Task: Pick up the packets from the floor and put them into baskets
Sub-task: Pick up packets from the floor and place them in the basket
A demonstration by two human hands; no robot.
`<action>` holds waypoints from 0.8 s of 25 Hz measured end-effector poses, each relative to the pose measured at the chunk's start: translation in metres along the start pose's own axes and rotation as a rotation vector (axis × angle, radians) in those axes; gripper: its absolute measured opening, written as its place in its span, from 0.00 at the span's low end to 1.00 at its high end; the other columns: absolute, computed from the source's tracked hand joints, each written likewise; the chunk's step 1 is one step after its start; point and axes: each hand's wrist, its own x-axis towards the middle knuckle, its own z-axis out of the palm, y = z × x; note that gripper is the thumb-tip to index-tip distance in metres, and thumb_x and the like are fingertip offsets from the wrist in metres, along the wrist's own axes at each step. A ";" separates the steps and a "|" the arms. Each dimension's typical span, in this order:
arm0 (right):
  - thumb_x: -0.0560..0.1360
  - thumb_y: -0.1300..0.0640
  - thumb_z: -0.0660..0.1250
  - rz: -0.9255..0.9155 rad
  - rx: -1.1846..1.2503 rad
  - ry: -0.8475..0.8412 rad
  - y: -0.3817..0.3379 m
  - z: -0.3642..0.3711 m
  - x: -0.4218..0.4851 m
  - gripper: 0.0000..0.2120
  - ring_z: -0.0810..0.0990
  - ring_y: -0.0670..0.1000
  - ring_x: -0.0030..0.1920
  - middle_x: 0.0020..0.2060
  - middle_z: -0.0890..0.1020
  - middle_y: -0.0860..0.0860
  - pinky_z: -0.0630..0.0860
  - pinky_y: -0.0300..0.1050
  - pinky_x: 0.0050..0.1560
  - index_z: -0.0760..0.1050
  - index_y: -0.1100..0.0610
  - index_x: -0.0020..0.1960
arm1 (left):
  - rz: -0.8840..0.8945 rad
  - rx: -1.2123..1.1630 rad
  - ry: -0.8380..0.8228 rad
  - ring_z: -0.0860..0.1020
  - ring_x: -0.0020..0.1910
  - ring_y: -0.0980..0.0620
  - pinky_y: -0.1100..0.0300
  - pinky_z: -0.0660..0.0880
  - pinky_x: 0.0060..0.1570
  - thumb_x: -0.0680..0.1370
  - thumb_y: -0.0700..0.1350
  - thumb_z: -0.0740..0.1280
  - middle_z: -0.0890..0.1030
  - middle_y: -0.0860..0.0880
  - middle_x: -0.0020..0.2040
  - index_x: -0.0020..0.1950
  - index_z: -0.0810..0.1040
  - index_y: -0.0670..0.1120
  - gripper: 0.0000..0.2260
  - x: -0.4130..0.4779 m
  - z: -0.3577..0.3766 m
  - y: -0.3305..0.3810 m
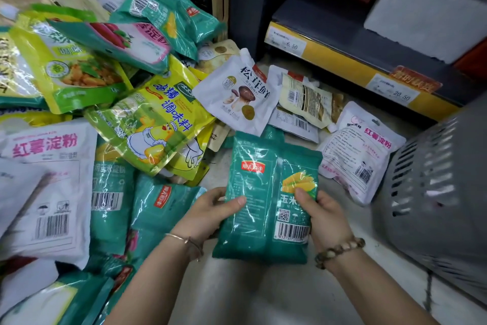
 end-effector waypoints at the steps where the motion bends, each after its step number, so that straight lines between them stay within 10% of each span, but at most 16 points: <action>1: 0.70 0.59 0.67 0.011 0.050 -0.083 -0.005 0.002 -0.002 0.06 0.84 0.52 0.36 0.37 0.85 0.54 0.79 0.43 0.34 0.78 0.61 0.45 | 0.001 -0.029 -0.065 0.84 0.40 0.51 0.62 0.78 0.33 0.66 0.46 0.73 0.85 0.47 0.44 0.54 0.78 0.44 0.18 -0.005 -0.001 0.003; 11: 0.73 0.50 0.67 0.026 -0.291 -0.145 -0.043 0.040 0.044 0.11 0.81 0.53 0.42 0.42 0.83 0.54 0.79 0.50 0.46 0.78 0.58 0.47 | 0.149 -0.300 0.192 0.83 0.35 0.42 0.52 0.80 0.32 0.66 0.33 0.71 0.84 0.39 0.41 0.43 0.82 0.40 0.07 -0.015 -0.007 0.010; 20: 0.74 0.49 0.66 0.156 -0.507 0.183 -0.097 0.097 0.136 0.13 0.75 0.51 0.33 0.34 0.76 0.52 0.69 0.36 0.26 0.74 0.60 0.47 | 0.198 -0.315 0.384 0.83 0.35 0.42 0.51 0.78 0.39 0.73 0.34 0.68 0.84 0.40 0.40 0.47 0.80 0.39 0.05 -0.016 -0.035 0.011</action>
